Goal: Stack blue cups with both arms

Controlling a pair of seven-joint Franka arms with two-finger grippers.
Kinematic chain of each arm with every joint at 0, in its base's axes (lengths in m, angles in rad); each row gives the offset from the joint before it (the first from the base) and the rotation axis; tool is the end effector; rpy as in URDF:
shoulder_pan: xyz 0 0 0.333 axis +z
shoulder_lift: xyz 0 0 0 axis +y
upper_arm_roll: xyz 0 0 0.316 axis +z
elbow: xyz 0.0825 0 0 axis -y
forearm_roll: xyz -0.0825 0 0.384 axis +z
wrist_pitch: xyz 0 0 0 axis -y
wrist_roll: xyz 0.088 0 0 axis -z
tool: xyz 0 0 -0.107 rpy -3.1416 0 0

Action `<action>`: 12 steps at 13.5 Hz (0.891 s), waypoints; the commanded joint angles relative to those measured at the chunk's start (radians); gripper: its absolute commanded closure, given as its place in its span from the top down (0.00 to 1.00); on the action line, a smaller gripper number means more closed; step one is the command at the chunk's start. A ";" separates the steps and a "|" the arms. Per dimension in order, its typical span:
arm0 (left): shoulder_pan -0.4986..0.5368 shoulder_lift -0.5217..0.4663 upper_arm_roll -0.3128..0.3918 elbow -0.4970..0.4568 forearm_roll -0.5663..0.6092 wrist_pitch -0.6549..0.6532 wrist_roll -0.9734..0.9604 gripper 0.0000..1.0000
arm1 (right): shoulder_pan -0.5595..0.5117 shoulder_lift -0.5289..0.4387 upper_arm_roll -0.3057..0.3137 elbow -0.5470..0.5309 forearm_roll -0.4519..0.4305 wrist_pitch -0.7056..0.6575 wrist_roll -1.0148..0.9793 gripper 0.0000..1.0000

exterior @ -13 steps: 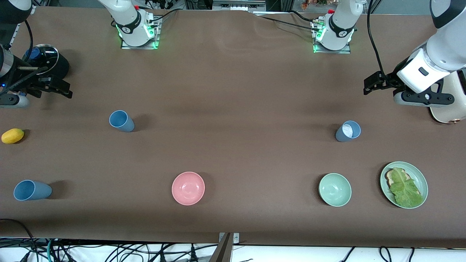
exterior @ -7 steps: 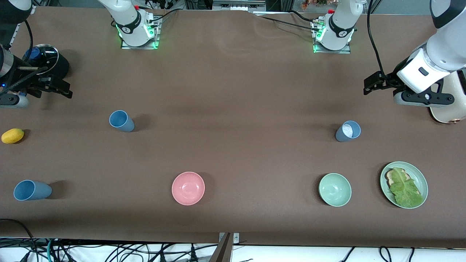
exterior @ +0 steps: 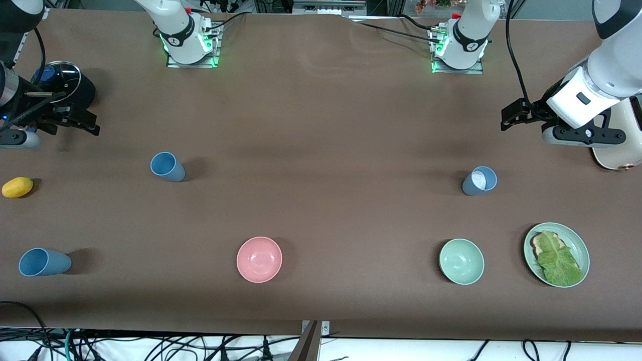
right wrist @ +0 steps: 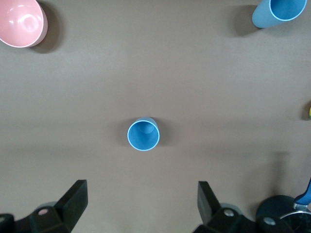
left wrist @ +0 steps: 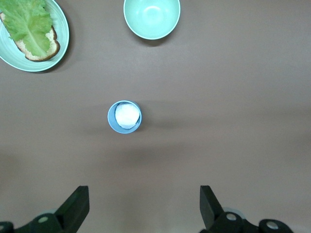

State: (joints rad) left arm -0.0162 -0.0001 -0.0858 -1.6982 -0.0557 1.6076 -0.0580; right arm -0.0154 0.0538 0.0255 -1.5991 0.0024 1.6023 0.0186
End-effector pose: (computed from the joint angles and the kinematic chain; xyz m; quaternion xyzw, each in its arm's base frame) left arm 0.5484 -0.0619 0.5677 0.9984 -0.0197 -0.0473 0.0240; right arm 0.5713 0.0057 0.5835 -0.9997 0.0043 0.0253 0.0015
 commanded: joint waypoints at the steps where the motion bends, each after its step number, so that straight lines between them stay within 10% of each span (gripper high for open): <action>1: 0.044 0.032 -0.002 0.022 -0.010 -0.021 0.021 1.00 | -0.017 -0.012 0.014 -0.013 -0.001 -0.002 0.008 1.00; 6: 0.064 0.167 -0.006 -0.001 0.079 0.035 0.026 1.00 | -0.018 0.003 0.002 -0.016 -0.004 -0.019 -0.008 1.00; 12: 0.059 0.238 -0.009 -0.296 0.200 0.429 0.073 1.00 | -0.050 0.115 -0.015 -0.025 -0.010 -0.071 -0.063 1.00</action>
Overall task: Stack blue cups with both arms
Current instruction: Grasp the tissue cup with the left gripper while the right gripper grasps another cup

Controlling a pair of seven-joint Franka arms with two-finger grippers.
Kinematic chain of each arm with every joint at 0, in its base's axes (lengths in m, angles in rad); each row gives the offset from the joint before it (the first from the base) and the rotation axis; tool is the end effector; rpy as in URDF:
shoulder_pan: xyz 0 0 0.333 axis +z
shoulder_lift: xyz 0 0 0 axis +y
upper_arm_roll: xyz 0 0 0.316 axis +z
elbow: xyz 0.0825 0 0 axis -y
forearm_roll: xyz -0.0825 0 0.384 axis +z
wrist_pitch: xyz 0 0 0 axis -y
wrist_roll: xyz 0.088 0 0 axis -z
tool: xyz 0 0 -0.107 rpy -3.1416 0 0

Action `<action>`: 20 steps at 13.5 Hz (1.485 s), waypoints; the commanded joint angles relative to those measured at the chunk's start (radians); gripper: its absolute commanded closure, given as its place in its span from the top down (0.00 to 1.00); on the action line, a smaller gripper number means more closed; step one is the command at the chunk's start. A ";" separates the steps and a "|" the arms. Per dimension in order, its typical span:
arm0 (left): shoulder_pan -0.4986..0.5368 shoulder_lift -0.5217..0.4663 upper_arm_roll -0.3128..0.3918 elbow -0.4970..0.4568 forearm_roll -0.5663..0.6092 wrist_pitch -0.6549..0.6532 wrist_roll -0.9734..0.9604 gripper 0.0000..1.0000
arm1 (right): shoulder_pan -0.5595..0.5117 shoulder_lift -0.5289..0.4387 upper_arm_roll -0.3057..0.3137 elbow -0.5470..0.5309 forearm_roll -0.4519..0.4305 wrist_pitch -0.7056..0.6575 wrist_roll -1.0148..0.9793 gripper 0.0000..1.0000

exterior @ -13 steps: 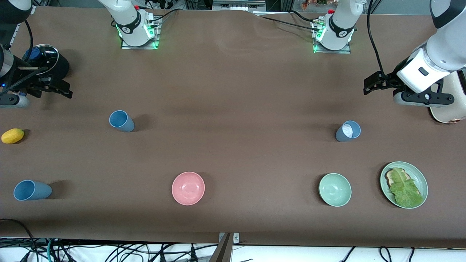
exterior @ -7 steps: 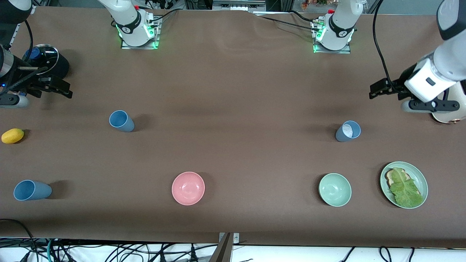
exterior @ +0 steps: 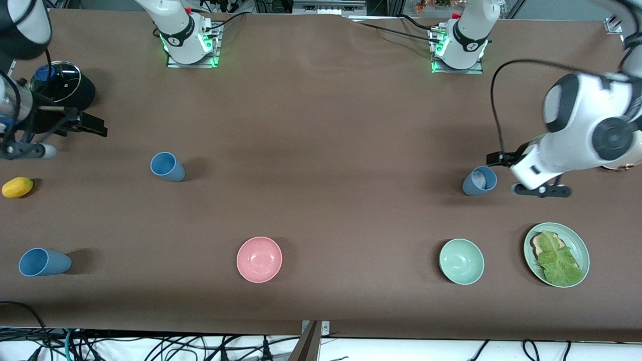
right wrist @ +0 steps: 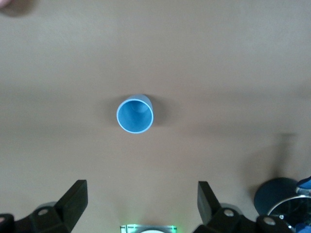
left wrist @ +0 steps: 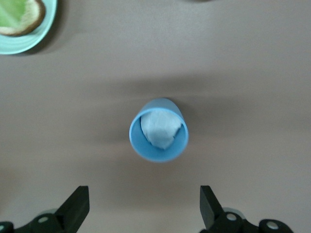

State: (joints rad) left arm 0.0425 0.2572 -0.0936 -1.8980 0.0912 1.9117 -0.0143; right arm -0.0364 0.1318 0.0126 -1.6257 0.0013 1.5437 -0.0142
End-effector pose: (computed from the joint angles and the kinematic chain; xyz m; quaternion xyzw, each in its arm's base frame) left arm 0.5854 -0.0212 0.3502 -0.9915 0.0385 0.1196 0.0328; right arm 0.5791 -0.0140 0.5220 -0.9943 0.0048 0.1066 0.0035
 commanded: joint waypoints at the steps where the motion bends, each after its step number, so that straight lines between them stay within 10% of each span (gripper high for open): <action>1: 0.002 -0.013 -0.001 -0.131 0.064 0.194 0.046 1.00 | -0.034 0.054 -0.011 -0.017 -0.007 0.002 -0.030 1.00; 6: 0.069 0.095 -0.003 -0.156 0.064 0.375 0.120 0.78 | -0.033 0.022 -0.016 -0.265 -0.009 0.271 -0.032 1.00; 11: 0.073 0.135 -0.003 -0.156 0.051 0.377 0.182 0.00 | -0.031 0.012 -0.011 -0.472 -0.015 0.530 -0.038 1.00; 16: 0.068 0.126 -0.014 -0.138 -0.037 0.340 0.188 0.00 | -0.030 0.015 -0.005 -0.592 -0.017 0.685 -0.059 1.00; 20: 0.069 0.111 -0.168 -0.073 -0.084 0.245 0.150 0.00 | -0.019 0.046 -0.003 -0.591 -0.018 0.711 -0.066 1.00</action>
State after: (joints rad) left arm 0.1154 0.3882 -0.1997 -2.0078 0.0285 2.2108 0.1506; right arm -0.0601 0.1899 0.0049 -2.1923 -0.0019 2.2302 -0.0673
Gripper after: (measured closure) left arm 0.943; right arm 0.000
